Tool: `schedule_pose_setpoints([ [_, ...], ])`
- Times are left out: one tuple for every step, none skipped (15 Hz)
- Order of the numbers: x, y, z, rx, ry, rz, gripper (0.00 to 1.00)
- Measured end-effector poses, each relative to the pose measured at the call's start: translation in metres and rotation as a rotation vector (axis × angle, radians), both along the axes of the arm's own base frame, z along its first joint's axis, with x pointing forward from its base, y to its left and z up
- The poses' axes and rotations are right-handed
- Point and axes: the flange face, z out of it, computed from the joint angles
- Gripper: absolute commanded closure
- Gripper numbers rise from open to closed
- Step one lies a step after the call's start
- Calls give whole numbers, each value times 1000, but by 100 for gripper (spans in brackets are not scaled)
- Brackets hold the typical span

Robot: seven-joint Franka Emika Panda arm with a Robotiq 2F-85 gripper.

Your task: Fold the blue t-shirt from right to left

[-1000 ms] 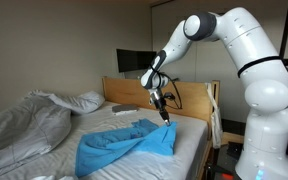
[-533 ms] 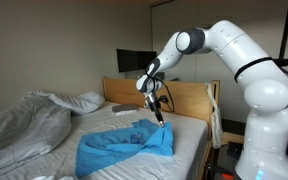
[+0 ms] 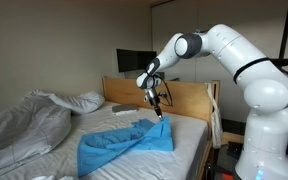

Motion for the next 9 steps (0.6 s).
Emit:
schedule_pose_setpoints([
  [2, -8, 2, -10, -7, -10, 91],
  [3, -15, 3, -19, -13, -21, 91],
  [4, -21, 2, -26, -16, -29, 92],
  [5, -26, 0, -29, -19, -36, 92],
  [6, -30, -3, -31, -19, -40, 92],
  [6, -32, -7, -31, -18, -42, 93],
  [7, -34, -11, -31, -16, -43, 68],
  [8, -34, -15, -31, -14, -43, 68],
  [9, -34, -18, -31, -12, -44, 67],
])
